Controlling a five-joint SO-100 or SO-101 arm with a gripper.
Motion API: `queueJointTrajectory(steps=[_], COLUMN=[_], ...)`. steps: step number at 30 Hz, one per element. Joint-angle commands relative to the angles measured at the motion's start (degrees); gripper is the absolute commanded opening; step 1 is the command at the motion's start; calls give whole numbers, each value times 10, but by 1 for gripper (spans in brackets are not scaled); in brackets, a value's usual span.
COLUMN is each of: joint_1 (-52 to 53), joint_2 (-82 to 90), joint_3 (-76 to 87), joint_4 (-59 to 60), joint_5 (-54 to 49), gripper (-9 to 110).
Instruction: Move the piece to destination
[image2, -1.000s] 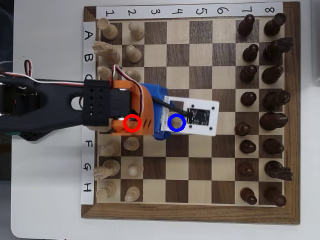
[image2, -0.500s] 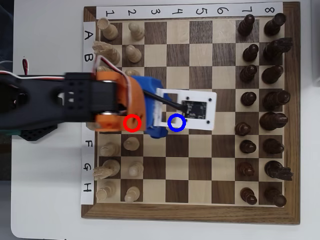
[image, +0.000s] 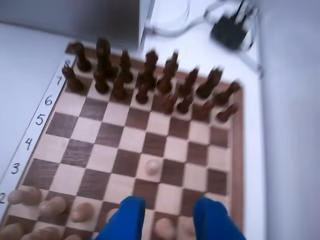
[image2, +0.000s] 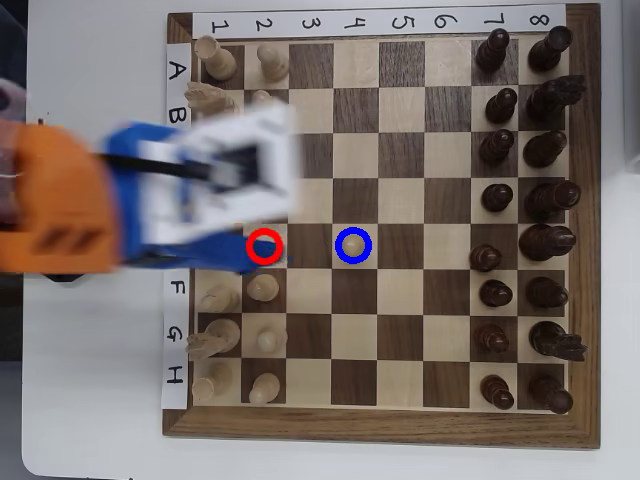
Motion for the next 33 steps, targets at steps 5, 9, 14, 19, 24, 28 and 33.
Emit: queueJointTrajectory(steps=[5, 9, 14, 19, 24, 28, 33], joint_1=[163, 317, 496, 650, 759, 791, 819], joint_2=[149, 176, 217, 316, 381, 403, 414], joint_3=[-311, -258, -109, 180, 431, 567, 673], joint_4=[57, 54, 5, -142, -274, -343, -394], joint_5=[-359, -472, -570, -675, -750, -764, -760], gripper=[6, 5, 7, 3, 0, 0, 0])
